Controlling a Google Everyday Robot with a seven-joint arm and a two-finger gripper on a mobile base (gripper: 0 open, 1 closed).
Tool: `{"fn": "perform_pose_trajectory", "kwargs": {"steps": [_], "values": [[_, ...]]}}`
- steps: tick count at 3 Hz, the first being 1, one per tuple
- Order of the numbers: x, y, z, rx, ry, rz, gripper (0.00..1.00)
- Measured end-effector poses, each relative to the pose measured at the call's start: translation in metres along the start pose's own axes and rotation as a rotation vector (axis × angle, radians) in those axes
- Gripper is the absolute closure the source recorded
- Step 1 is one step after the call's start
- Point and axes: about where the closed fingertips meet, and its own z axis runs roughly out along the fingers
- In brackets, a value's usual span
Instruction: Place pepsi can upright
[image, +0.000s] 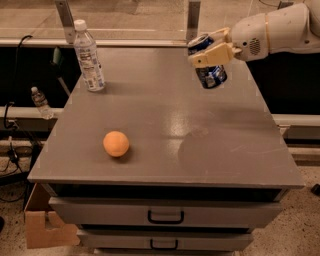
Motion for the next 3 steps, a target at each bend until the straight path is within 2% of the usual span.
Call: {"fn": "perform_pose_trajectory", "kwargs": {"steps": [1,3], "values": [[-0.007,0.020,-0.004,-0.036,-0.173,-0.003,1.00],[0.003,0.045,0.002,-0.096,-0.394,-0.007,1.00]]}}
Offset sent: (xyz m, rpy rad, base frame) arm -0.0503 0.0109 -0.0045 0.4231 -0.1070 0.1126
